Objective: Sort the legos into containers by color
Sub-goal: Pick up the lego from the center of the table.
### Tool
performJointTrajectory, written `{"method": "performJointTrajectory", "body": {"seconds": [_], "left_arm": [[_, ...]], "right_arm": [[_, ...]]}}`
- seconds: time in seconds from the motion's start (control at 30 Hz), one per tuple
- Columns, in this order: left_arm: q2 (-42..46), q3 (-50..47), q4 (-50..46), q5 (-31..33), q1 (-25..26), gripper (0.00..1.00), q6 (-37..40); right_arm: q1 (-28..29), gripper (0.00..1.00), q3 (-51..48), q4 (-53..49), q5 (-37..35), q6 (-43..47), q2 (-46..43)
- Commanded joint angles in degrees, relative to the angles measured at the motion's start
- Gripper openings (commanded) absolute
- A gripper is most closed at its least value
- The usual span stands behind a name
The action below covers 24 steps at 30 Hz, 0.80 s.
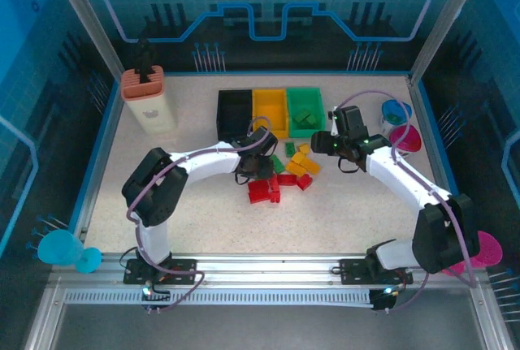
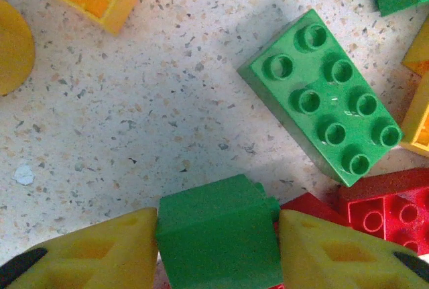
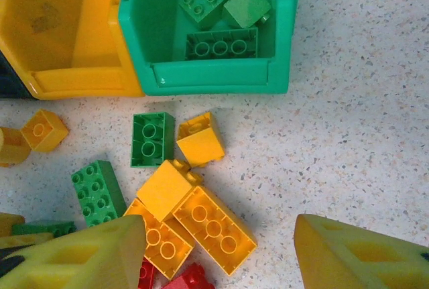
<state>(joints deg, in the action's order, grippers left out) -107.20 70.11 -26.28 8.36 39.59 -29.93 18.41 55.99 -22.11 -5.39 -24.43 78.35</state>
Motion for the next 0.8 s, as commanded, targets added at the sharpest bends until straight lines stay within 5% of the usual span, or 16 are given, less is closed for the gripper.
{"method": "performJointTrajectory", "body": {"seconds": [0.0,0.2,0.77], "left_arm": [[-1.26,0.81,-2.61,1.61,0.23,0.47,0.65],[-0.85,1.09,-3.16,2.78,0.30,0.38,1.36],[6.00,7.51,2.06,-0.60,-0.46,0.38,5.35]], "right_arm": [[-0.79,0.61,-1.04,0.84,0.75,-0.71,-1.34],[-0.84,0.61,-1.23,0.75,0.64,-0.89,-2.04],[-1.61,0.61,-5.27,1.54,0.01,-1.67,-5.91]]}}
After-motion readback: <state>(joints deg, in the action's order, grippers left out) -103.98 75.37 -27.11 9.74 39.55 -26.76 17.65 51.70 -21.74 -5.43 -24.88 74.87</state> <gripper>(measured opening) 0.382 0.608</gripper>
